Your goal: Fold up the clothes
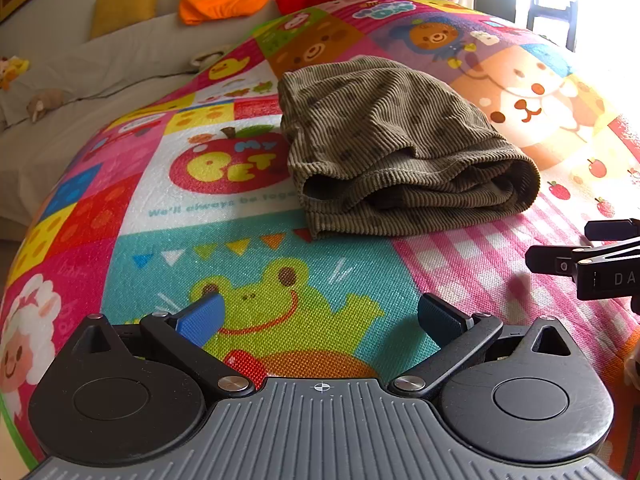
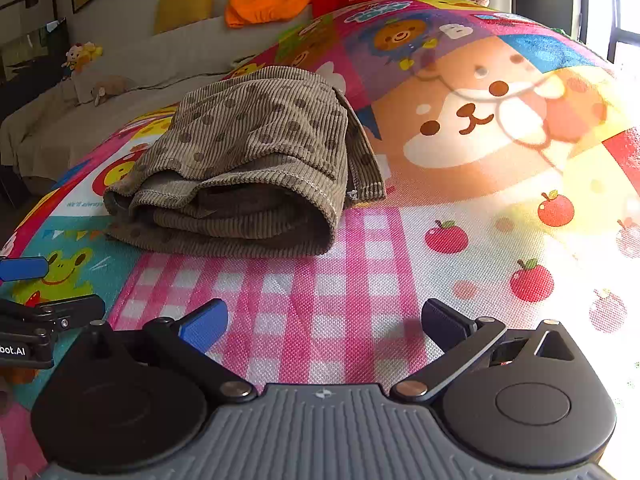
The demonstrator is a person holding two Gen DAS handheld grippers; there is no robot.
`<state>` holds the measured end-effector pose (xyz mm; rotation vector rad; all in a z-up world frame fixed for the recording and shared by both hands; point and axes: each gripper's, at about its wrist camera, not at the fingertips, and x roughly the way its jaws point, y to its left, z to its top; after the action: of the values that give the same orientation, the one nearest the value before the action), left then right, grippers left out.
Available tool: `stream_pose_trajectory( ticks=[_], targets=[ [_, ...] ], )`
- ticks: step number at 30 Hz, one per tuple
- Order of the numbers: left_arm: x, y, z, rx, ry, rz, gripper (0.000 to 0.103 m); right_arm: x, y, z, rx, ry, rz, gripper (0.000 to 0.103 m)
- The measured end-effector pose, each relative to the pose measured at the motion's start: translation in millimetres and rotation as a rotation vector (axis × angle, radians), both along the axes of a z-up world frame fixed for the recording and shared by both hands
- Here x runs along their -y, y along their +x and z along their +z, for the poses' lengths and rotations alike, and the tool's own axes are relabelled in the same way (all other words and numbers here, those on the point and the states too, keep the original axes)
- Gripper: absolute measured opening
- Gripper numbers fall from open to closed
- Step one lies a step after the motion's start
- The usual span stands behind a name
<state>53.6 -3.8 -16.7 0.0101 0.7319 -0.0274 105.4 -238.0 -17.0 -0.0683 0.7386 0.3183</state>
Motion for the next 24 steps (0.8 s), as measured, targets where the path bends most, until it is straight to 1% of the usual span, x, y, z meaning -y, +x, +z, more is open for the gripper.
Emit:
stream_pose_trajectory(
  ticks=[24],
  targets=[
    [-0.1, 0.1, -0.1, 0.0, -0.001, 0.001, 0.103, -0.5, 1.3, -0.5, -0.005, -0.007, 0.004, 0.103]
  ],
)
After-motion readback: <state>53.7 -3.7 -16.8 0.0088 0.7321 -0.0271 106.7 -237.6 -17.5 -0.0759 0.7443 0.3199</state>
